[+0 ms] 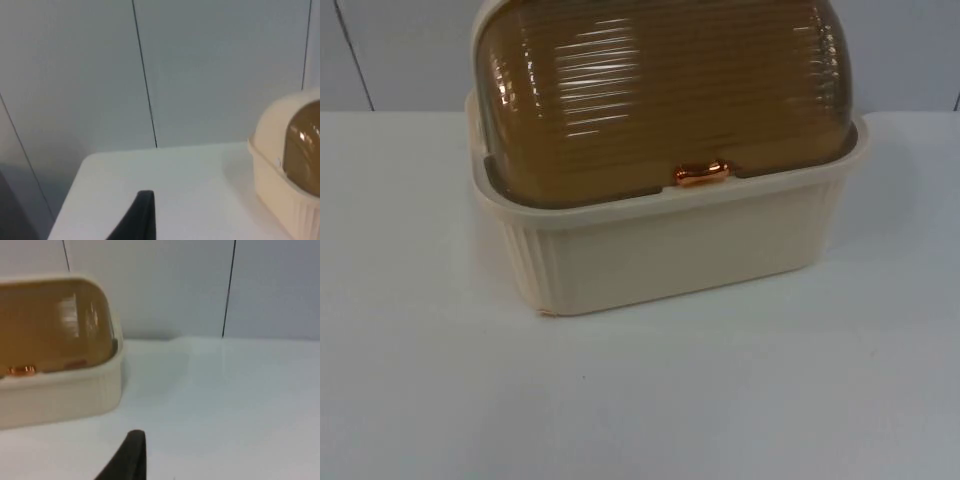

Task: Open the box lid with the left hand, place the block into the box with the right hand, then close the box lid with the left hand.

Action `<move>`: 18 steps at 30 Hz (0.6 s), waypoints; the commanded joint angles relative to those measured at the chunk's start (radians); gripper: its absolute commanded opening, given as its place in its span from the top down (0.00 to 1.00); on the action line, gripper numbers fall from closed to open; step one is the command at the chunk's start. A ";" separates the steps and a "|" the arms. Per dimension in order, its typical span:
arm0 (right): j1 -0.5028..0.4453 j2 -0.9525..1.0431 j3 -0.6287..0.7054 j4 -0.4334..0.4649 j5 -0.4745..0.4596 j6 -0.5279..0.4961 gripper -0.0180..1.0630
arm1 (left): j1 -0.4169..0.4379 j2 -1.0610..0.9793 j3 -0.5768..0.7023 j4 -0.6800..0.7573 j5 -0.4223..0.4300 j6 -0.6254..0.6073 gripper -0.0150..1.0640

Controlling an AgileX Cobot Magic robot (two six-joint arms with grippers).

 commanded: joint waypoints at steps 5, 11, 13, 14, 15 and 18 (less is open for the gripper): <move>0.003 -0.001 0.134 -0.002 -0.009 0.003 0.01 | 0.000 0.000 0.080 0.011 0.001 -0.009 0.04; 0.003 -0.001 0.185 0.001 0.003 0.003 0.01 | 0.000 0.000 0.142 0.020 0.010 -0.010 0.04; 0.003 -0.001 0.185 0.001 0.003 0.003 0.01 | 0.000 0.000 0.158 0.020 0.018 -0.013 0.04; 0.003 -0.001 0.185 0.001 0.003 0.003 0.01 | 0.000 0.000 0.169 0.020 0.030 -0.013 0.04; 0.003 -0.001 0.185 0.001 0.003 0.003 0.01 | 0.000 0.000 0.184 0.020 0.036 -0.013 0.04; 0.003 -0.001 0.185 0.001 0.003 0.003 0.01 | 0.000 0.000 0.229 0.010 0.040 -0.013 0.04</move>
